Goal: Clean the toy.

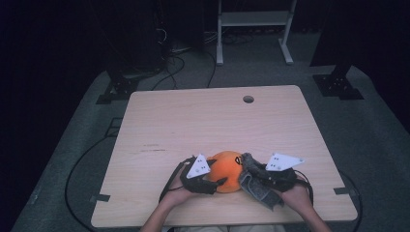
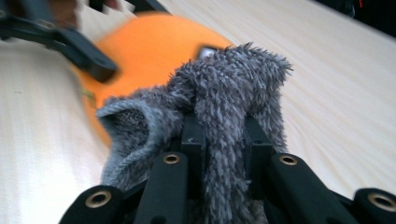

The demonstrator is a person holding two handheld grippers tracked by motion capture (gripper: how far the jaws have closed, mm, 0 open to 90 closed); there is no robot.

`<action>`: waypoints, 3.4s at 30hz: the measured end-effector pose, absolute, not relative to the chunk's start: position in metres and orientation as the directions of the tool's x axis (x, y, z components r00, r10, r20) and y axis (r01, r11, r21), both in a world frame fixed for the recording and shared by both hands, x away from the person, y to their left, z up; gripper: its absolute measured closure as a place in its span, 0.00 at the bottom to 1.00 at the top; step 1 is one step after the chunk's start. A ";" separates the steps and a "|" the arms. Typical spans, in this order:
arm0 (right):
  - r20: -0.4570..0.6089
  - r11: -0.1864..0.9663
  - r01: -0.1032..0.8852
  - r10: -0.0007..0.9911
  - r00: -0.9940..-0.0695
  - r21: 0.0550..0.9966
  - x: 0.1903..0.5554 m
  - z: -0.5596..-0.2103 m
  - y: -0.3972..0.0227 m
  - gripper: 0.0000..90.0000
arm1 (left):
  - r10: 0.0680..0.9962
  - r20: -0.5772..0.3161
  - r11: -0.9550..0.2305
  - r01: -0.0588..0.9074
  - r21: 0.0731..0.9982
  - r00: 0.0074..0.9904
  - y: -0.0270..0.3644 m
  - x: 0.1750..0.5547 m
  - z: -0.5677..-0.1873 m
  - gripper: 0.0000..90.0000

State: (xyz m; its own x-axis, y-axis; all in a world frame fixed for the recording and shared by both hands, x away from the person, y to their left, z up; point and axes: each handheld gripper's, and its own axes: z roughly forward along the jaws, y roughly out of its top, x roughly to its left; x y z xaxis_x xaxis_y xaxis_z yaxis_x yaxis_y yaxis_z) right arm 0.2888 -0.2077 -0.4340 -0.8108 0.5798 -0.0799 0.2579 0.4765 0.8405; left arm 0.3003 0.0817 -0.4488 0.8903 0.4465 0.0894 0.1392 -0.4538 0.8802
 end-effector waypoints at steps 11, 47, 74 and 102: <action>-0.095 0.475 0.227 0.562 -0.821 0.850 0.285 -0.429 -0.201 0.83 | 0.453 0.085 -0.453 0.146 0.880 0.887 0.083 0.299 -0.449 0.31; -0.064 0.420 0.216 0.560 -0.826 0.881 0.286 -0.433 -0.210 0.84 | 0.460 0.059 -0.430 0.164 0.888 0.886 0.086 0.303 -0.453 0.30; -0.131 0.450 0.148 0.532 -0.837 0.881 0.283 -0.428 -0.187 0.61 | 0.481 0.111 -0.435 0.127 0.892 0.869 0.080 0.297 -0.456 0.28; -0.128 0.476 0.188 0.556 -0.821 0.859 0.291 -0.431 -0.203 0.85 | 0.475 0.106 -0.463 0.146 0.874 0.874 0.082 0.300 -0.452 0.24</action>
State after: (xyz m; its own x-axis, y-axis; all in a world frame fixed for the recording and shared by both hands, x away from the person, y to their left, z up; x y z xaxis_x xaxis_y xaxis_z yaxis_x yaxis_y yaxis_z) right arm 0.2913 -0.2034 -0.4314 -0.8212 0.5561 -0.1280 0.1882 0.4757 0.8592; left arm 0.3003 0.0825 -0.4521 0.8738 0.4747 0.1055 0.1462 -0.4634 0.8740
